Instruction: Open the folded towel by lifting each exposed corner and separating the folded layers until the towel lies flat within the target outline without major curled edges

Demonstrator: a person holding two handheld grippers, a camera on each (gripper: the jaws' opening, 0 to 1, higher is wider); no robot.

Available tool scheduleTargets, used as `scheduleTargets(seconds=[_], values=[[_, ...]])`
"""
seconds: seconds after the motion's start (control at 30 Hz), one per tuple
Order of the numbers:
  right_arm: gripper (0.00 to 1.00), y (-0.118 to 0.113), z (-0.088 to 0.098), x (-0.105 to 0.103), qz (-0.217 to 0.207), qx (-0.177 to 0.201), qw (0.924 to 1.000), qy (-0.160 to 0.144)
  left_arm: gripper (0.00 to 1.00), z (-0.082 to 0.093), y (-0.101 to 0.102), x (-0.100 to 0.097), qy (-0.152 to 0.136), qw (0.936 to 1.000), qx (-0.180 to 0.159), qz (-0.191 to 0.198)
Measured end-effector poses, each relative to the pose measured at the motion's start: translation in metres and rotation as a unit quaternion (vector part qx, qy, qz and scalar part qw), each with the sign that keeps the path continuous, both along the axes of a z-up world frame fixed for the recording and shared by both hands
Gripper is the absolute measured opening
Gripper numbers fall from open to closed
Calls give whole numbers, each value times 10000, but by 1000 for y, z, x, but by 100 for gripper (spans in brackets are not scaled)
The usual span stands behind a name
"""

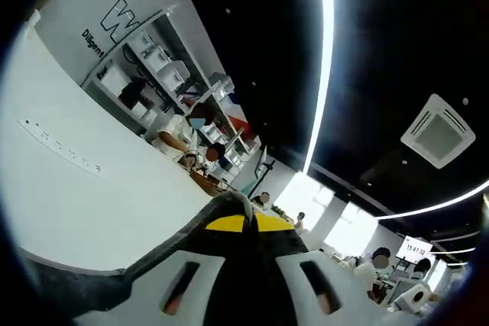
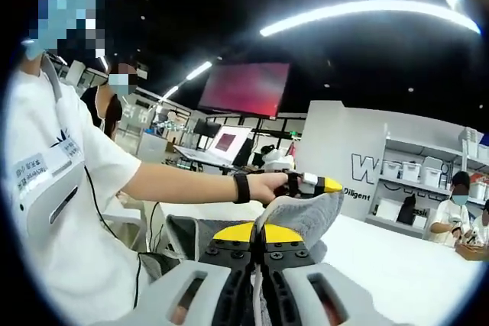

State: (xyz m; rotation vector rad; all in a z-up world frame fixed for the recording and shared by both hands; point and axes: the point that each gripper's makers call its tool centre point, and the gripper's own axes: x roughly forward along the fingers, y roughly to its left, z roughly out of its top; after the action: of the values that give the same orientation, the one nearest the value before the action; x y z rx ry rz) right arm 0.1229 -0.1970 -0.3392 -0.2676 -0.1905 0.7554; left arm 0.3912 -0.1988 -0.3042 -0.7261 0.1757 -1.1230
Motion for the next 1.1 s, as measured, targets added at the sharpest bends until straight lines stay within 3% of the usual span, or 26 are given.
scheduleTargets(seconds=[0.2,0.37,0.6,1.1], values=[[0,-2,1,0,-48,-85,9999,-50,0,0,-2,-2,-12,10000,-67,1],[0,-9,0,-2,-120,-139,9998,-62,0,7,-7,-10,-308,9995,-92,58],[0,-18,-7,-4,-157,-129,9998,-1,0,11,-11,-21,-435,9990,-135,-21],[0,-31,-17,-2,-314,-181,9993,106,0,-6,-14,-4,-369,9993,4,-50]])
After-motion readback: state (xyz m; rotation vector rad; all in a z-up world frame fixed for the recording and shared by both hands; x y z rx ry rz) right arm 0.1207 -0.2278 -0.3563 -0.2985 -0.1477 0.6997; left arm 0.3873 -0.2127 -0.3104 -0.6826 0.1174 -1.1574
